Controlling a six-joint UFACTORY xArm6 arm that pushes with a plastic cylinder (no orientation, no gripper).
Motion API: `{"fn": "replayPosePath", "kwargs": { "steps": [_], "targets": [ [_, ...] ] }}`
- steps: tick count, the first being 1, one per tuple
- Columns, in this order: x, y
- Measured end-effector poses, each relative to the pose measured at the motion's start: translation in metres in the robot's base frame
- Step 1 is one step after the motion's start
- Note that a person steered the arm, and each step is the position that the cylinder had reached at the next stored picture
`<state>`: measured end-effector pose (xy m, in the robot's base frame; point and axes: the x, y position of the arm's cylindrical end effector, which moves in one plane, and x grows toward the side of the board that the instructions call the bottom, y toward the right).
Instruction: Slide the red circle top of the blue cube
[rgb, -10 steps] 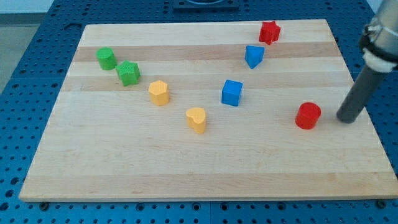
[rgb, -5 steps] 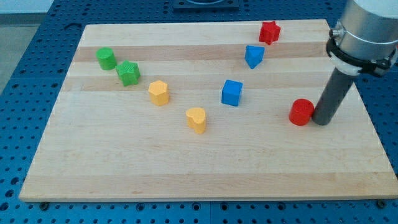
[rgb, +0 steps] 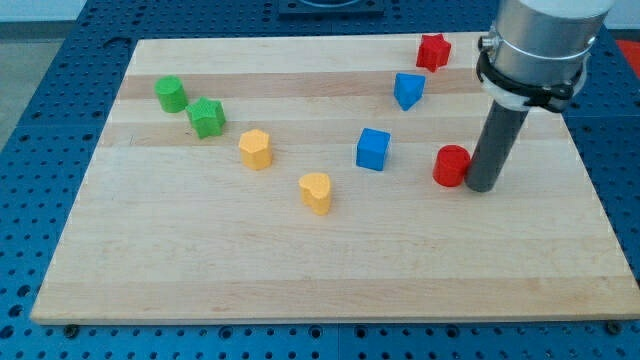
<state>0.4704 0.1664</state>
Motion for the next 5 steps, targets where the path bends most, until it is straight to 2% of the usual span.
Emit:
{"fn": "replayPosePath", "kwargs": {
  "steps": [3, 5],
  "targets": [
    [-0.002, -0.023],
    [0.001, -0.058]
  ]
}}
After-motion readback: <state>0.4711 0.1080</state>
